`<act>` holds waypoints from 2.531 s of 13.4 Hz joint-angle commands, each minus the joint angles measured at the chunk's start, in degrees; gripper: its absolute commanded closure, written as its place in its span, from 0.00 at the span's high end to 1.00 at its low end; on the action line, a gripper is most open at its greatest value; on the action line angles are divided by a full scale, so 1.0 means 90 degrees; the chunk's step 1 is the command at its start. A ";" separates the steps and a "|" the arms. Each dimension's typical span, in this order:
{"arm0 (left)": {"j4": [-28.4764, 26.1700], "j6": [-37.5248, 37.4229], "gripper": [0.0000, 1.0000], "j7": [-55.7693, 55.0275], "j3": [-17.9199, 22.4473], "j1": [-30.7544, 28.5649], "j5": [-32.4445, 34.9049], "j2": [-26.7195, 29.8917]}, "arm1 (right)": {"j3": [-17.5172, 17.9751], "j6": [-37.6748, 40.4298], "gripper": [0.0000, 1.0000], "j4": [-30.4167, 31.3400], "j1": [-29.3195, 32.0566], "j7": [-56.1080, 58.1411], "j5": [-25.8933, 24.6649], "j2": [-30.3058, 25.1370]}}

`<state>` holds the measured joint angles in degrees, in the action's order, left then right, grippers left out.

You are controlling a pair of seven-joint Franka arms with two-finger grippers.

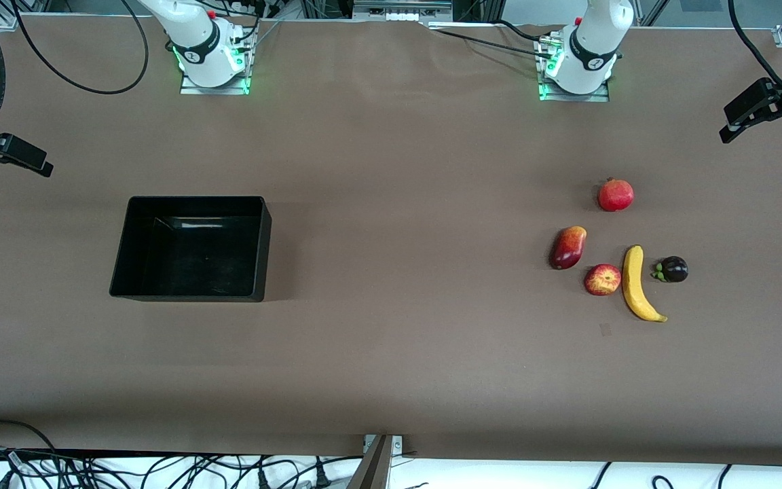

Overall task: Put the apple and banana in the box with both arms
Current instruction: 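Reach the right gripper down to the rim of the black box, then grip the black box rim with the right gripper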

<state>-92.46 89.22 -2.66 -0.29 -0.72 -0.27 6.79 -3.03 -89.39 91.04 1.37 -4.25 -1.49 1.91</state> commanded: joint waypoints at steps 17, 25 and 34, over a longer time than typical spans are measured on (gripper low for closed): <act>0.0049 -0.0030 1.00 -0.0076 0.0022 0.0050 -0.0116 -0.0051 | -0.0102 -0.0503 1.00 0.0867 0.0121 -0.0006 -0.0459 0.0901; 0.0039 -0.0030 1.00 -0.0076 0.0012 0.0050 -0.0126 -0.0090 | -0.0386 -0.5014 1.00 0.3808 0.0141 0.0170 -0.0401 0.1339; 0.0039 -0.0030 1.00 -0.0086 0.0012 0.0050 -0.0126 -0.0090 | -0.0376 -0.5469 0.00 0.4005 0.0141 0.0140 -0.0323 0.1692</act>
<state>-92.48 89.22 -2.93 -0.35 -0.63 -0.28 6.15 -6.64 -138.16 126.69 2.29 -3.58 -4.73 17.45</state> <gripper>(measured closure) 0.000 0.590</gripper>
